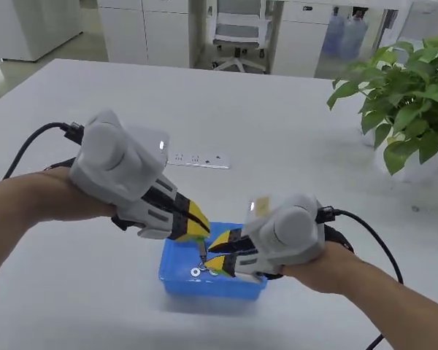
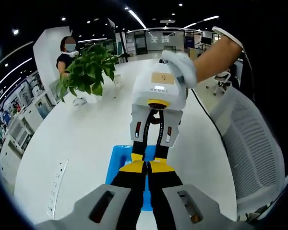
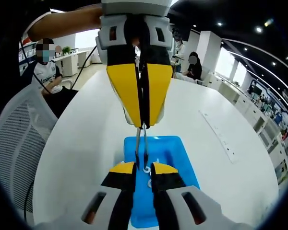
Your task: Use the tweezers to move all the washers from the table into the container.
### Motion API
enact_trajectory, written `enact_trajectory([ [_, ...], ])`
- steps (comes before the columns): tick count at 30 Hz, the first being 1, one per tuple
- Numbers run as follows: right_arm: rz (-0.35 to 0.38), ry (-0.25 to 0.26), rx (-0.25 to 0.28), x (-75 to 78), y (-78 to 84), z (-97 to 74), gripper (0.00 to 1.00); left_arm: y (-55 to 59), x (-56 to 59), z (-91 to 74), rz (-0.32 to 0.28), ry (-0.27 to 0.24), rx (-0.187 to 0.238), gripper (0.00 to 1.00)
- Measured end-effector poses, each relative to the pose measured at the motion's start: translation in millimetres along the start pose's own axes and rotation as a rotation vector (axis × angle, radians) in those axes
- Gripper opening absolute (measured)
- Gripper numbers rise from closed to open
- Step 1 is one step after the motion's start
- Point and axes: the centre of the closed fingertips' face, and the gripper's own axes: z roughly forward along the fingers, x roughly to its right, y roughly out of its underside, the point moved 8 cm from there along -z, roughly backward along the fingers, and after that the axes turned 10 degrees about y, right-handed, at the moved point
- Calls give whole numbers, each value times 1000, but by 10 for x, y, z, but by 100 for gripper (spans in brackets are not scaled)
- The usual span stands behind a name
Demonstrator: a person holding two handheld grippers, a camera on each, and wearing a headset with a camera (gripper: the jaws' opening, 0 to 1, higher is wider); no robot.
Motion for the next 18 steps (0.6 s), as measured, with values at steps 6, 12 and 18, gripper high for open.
enact_trajectory([
  [6,2,-12,23,-88,-57,-77,15,-58,114,-34,5,10,6,5],
  [12,4,-45,38,-196,-76,-118,15,-101,230,-33,12,31,17,5],
  [18,-1,-63,43,-251,-77,-139,15,-111,297,-5,15,47,31,5],
])
